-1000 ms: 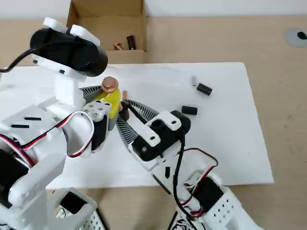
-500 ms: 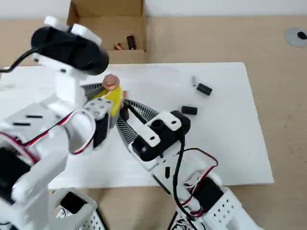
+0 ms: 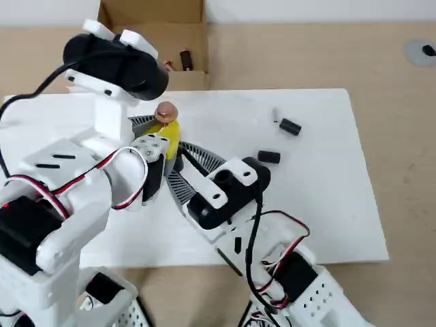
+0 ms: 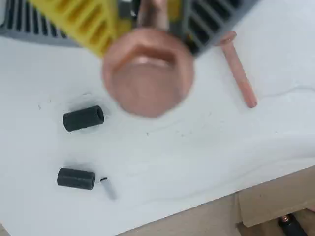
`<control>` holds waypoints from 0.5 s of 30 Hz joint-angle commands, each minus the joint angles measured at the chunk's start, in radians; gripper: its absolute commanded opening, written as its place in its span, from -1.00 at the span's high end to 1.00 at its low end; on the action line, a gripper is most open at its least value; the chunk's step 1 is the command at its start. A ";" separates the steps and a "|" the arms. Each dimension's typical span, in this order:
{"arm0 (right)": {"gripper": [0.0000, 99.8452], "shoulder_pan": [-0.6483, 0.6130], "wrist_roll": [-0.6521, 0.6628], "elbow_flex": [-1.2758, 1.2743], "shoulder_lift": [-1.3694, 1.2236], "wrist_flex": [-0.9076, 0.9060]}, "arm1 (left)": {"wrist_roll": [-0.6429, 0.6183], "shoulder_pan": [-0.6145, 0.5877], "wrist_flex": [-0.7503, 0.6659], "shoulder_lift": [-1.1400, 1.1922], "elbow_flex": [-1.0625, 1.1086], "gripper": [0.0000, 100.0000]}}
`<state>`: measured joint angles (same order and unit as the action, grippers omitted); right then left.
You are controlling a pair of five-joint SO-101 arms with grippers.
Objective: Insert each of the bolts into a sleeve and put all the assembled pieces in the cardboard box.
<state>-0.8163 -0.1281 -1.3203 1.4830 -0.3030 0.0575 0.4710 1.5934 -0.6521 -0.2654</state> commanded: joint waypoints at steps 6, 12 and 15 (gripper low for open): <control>0.98 0.012 -0.006 0.008 0.021 0.023 | 0.006 0.012 0.015 -0.024 -0.002 0.98; 0.98 0.012 -0.006 0.010 0.021 0.023 | 0.000 0.012 0.015 -0.099 0.009 0.87; 0.98 0.012 -0.006 0.010 0.021 0.023 | 0.000 0.012 0.025 -0.134 0.025 0.75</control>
<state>-0.8193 -0.1281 -1.3203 1.4830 -0.3030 0.0575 0.4741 1.6103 -0.7503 -0.2547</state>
